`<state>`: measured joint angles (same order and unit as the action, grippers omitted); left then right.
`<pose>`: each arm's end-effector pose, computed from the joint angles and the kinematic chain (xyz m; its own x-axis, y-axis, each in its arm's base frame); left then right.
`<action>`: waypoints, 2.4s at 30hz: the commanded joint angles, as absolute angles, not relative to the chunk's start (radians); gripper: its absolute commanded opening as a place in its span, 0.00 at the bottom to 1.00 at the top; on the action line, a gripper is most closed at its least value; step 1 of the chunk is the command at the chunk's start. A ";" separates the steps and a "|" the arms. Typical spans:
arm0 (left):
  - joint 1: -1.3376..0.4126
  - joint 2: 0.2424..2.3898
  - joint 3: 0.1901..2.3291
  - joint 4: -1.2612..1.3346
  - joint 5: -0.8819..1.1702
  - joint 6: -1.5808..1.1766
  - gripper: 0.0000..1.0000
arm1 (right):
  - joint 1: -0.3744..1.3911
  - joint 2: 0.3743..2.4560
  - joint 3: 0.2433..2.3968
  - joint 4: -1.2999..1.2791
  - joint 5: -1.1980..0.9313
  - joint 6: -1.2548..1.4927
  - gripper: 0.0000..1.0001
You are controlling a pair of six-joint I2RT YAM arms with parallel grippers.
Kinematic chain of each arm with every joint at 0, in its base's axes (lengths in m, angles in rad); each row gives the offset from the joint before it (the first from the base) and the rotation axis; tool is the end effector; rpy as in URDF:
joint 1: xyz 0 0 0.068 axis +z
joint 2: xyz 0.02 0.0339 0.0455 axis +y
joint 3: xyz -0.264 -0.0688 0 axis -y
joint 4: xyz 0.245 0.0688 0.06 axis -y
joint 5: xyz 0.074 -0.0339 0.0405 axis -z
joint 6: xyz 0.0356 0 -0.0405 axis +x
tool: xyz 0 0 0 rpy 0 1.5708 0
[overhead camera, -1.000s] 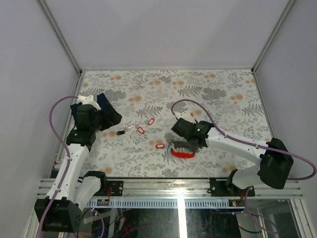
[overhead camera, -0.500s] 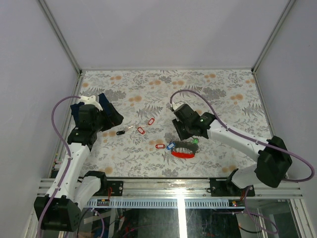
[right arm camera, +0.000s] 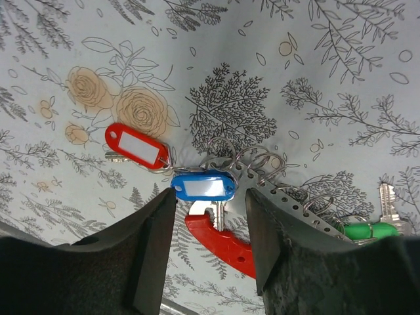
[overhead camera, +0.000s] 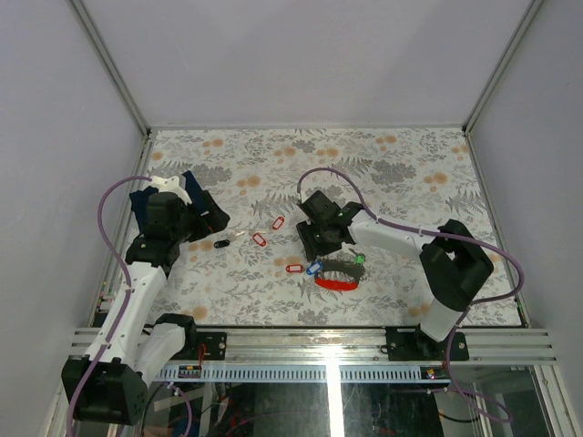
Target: Put the keys on the keyring
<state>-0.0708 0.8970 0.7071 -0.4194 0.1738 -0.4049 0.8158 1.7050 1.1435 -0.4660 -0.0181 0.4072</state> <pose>0.1957 -0.0201 0.2701 -0.6079 -0.3459 -0.7148 -0.0308 0.9098 -0.4140 0.2403 0.2563 0.2016 -0.8296 -0.3038 -0.4686 -0.4422 0.8698 0.2190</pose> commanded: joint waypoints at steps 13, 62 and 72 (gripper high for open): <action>-0.078 0.896 0.699 -0.385 0.180 -0.393 1.00 | 0.814 1.798 1.143 -0.463 -0.083 0.475 0.54; -0.078 0.897 0.695 -0.376 0.192 -0.400 1.00 | 0.906 1.743 1.208 -0.432 0.070 0.458 0.36; -0.079 0.891 0.693 -0.375 0.192 -0.401 1.00 | 0.962 1.882 1.353 -0.535 0.167 0.476 0.38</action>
